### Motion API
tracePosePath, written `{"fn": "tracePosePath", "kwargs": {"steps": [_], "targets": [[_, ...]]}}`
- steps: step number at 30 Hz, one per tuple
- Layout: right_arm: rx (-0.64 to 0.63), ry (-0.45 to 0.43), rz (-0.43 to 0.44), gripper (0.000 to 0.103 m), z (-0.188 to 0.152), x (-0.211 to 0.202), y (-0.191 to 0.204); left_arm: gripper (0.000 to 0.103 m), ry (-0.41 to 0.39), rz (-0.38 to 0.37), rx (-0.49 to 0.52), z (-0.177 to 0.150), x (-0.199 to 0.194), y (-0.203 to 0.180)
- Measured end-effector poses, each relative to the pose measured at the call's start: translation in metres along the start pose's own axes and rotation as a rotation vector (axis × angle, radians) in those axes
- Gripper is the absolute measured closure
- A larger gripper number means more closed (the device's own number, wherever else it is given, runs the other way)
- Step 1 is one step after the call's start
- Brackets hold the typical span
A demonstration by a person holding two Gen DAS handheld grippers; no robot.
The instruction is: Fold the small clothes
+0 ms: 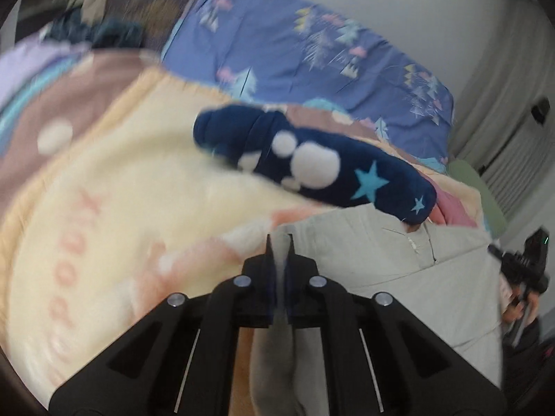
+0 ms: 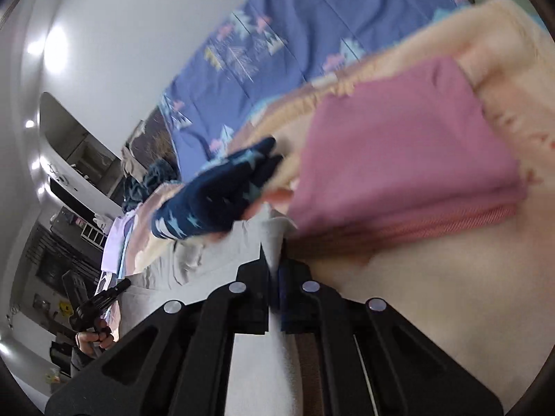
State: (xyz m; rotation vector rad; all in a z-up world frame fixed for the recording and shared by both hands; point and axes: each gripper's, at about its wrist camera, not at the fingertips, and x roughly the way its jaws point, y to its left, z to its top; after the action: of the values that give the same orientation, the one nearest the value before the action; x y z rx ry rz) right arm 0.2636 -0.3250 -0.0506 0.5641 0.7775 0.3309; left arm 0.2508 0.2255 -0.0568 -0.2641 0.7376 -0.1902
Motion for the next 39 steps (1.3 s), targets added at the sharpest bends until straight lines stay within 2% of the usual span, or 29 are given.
{"fn": "tracePosePath", "kwargs": {"steps": [1, 3, 4, 6, 7, 9, 10, 11, 12, 13, 14, 15, 17, 18, 19, 20, 22, 25, 28, 30, 32, 35, 39], "targets": [[-0.007, 0.012, -0.029, 0.100, 0.000, 0.004, -0.003, 0.099, 0.007, 0.026, 0.021, 0.000, 0.003, -0.001], [0.020, 0.092, -0.109, 0.099, -0.003, 0.029, -0.018, 0.098, 0.067, 0.091, 0.049, -0.004, 0.022, 0.002], [0.054, 0.113, -0.112, 0.093, -0.006, 0.034, -0.027, 0.097, 0.093, 0.125, 0.063, -0.009, 0.030, 0.004], [0.122, 0.067, -0.081, 0.089, -0.010, 0.022, -0.036, 0.085, 0.092, 0.152, 0.047, -0.015, 0.027, 0.010], [0.125, 0.042, -0.091, 0.083, -0.011, 0.014, -0.035, 0.081, 0.073, 0.152, 0.024, -0.016, 0.019, 0.015], [0.072, 0.005, -0.117, 0.080, -0.016, -0.009, -0.026, 0.065, 0.013, 0.146, -0.026, -0.018, -0.009, 0.020], [0.045, 0.004, -0.104, 0.080, -0.022, -0.020, -0.021, 0.065, -0.008, 0.123, -0.032, -0.021, -0.024, 0.021], [0.013, 0.012, -0.066, 0.080, -0.030, -0.032, -0.012, 0.062, -0.026, 0.085, -0.027, -0.025, -0.040, 0.018], [-0.018, 0.018, -0.034, 0.080, -0.038, -0.041, -0.002, 0.056, -0.038, 0.045, -0.006, -0.032, -0.057, 0.011], [-0.053, 0.028, -0.005, 0.080, -0.048, -0.048, 0.005, 0.051, -0.033, 0.025, 0.031, -0.043, -0.069, 0.002], [-0.096, 0.054, 0.002, 0.080, -0.061, -0.053, 0.012, 0.042, -0.012, 0.031, 0.071, -0.054, -0.075, -0.005], [-0.125, 0.091, -0.030, 0.079, -0.073, -0.050, 0.014, 0.040, 0.032, 0.057, 0.129, -0.071, -0.074, -0.014], [-0.193, 0.192, -0.206, 0.078, -0.099, -0.027, 0.007, 0.038, 0.183, 0.168, 0.237, -0.109, -0.051, -0.020], [-0.207, 0.171, -0.200, 0.078, -0.107, -0.027, 0.003, 0.038, 0.166, 0.186, 0.275, -0.125, -0.050, -0.020], [-0.184, 0.152, -0.196, 0.078, -0.107, -0.033, 0.003, 0.039, 0.146, 0.188, 0.269, -0.126, -0.058, -0.021], [-0.147, 0.139, -0.194, 0.078, -0.105, -0.042, 0.004, 0.041, 0.155, 0.191, 0.222, -0.121, -0.066, -0.019], [-0.097, 0.106, -0.160, 0.076, -0.107, -0.064, 0.007, 0.046, 0.140, 0.140, 0.154, -0.120, -0.088, -0.016], [-0.143, 0.102, -0.151, 0.076, -0.125, -0.098, 0.014, 0.045, 0.138, 0.084, 0.181, -0.137, -0.121, -0.021], [-0.112, 0.130, -0.106, 0.076, -0.151, -0.124, 0.004, 0.044, 0.173, 0.033, 0.181, -0.167, -0.143, -0.021], [-0.080, 0.154, -0.055, 0.076, -0.170, -0.139, -0.002, 0.044, 0.211, 0.031, 0.179, -0.193, -0.150, -0.021], [-0.083, 0.181, -0.007, 0.076, -0.190, -0.150, 0.000, 0.044, 0.213, 0.024, 0.193, -0.214, -0.161, -0.022], [-0.106, 0.222, -0.003, 0.076, -0.219, -0.165, 0.003, 0.045, 0.205, -0.027, 0.153, -0.230, -0.180, -0.019], [-0.093, 0.221, 0.000, 0.076, -0.251, -0.188, 0.005, 0.045, 0.220, -0.070, 0.146, -0.254, -0.201, -0.020]]}}
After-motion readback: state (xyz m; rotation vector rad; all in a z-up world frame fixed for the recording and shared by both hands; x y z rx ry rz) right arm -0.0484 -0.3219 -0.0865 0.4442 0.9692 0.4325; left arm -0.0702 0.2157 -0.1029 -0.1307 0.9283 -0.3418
